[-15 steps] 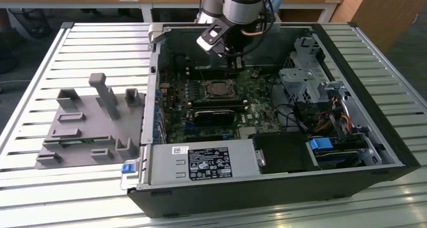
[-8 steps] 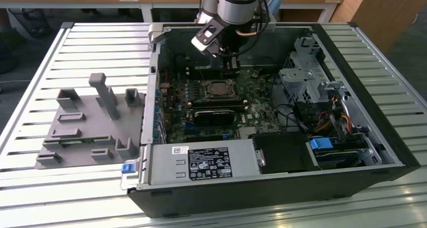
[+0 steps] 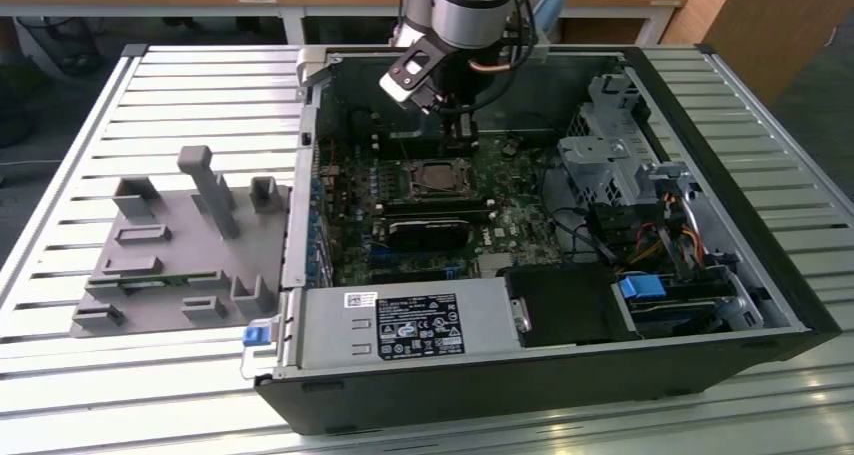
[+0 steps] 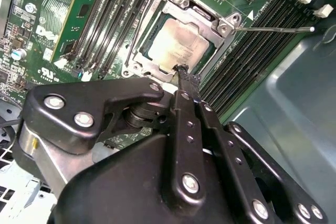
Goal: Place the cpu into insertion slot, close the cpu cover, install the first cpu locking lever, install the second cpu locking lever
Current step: 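Close the cpu cover, then install the first cpu locking lever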
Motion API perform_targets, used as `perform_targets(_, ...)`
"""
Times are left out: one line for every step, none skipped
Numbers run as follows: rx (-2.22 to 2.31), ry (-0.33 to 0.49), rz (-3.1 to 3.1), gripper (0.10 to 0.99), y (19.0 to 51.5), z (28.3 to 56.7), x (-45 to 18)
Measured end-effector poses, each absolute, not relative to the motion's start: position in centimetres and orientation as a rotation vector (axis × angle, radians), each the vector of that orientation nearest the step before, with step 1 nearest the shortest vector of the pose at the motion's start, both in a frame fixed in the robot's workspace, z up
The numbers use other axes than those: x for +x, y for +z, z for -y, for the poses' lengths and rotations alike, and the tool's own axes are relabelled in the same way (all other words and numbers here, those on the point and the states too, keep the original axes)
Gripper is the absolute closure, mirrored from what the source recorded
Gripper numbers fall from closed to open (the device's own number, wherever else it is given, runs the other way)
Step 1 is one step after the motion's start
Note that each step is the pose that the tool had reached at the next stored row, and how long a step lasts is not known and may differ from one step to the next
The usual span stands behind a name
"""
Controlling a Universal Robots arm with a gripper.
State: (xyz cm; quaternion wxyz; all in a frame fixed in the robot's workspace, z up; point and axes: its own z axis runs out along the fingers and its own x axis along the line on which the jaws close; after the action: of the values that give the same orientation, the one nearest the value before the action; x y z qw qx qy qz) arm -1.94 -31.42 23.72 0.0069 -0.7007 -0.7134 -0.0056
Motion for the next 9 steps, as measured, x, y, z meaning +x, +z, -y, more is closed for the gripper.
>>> perform_targets(-2.192, -0.018, 2.231, 0.98, 23.72, 31.42, -1.98)
perform_targets(-2.192, -0.018, 2.232, 0.98, 23.72, 31.42, -2.02)
perform_targets(-2.192, -0.018, 2.231, 0.98, 23.72, 31.42, -2.05)
perform_targets(-2.192, -0.018, 2.231, 0.98, 23.72, 31.42, -2.09)
perform_targets(-2.192, -0.018, 2.231, 0.98, 23.72, 31.42, -2.12)
perform_targets(-2.192, -0.018, 2.232, 0.98, 23.72, 31.42, -2.13)
perform_targets(-2.192, -0.018, 2.232, 0.98, 23.72, 31.42, -2.15)
perform_targets(-2.191, -0.018, 2.232, 0.98, 23.72, 31.42, -2.16)
perform_targets(-2.192, -0.018, 2.232, 0.98, 23.72, 31.42, -2.18)
